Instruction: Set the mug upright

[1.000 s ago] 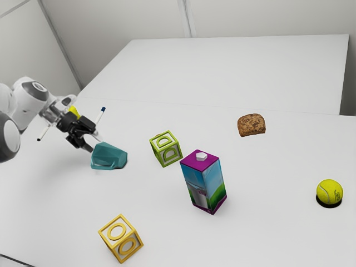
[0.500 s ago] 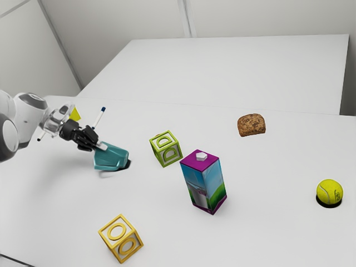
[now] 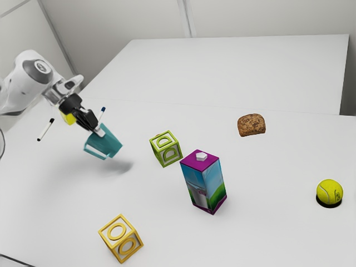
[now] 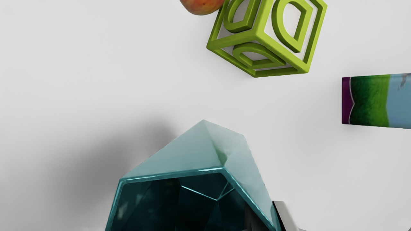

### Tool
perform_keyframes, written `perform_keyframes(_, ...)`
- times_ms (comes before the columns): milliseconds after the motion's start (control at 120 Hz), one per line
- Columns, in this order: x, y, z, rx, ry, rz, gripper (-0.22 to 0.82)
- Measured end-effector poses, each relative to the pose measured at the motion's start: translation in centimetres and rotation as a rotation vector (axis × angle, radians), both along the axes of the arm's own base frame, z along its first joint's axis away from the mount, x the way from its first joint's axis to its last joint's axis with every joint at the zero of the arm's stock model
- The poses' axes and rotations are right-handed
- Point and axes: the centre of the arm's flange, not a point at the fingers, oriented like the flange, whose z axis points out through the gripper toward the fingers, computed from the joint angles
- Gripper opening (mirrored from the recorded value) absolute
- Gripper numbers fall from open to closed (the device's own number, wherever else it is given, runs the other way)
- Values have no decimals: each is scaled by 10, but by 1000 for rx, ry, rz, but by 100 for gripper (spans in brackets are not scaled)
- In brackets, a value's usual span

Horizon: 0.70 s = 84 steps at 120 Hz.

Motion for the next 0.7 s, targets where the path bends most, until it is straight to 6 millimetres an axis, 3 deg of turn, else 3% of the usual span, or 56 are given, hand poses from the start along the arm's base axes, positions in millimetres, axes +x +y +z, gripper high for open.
perform_keyframes(158, 9, -46, 15, 262, 23, -116, -18)
perform_keyframes(383, -9, -90, -13, 451, 22, -111, -18)
perform_keyframes(558, -12, -110, -34, 551, -22, -77, -18)
perform_keyframes(700, -14, -116, -48, 586, -49, -24, -18)
